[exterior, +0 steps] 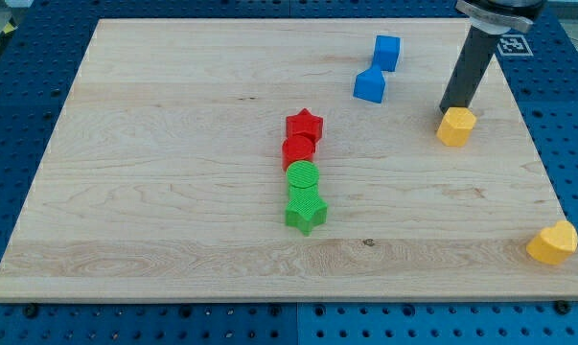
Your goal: Move the yellow hexagon to the right side of the red circle
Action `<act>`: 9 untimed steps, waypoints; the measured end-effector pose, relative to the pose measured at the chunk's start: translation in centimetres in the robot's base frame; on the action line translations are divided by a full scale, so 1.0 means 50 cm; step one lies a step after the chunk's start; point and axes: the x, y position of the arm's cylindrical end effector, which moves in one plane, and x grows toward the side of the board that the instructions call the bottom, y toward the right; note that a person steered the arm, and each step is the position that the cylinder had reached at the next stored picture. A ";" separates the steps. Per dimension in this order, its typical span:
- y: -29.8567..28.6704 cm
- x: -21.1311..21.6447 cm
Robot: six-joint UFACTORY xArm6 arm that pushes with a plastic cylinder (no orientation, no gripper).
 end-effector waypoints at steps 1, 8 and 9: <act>0.022 0.001; -0.013 0.064; -0.013 0.067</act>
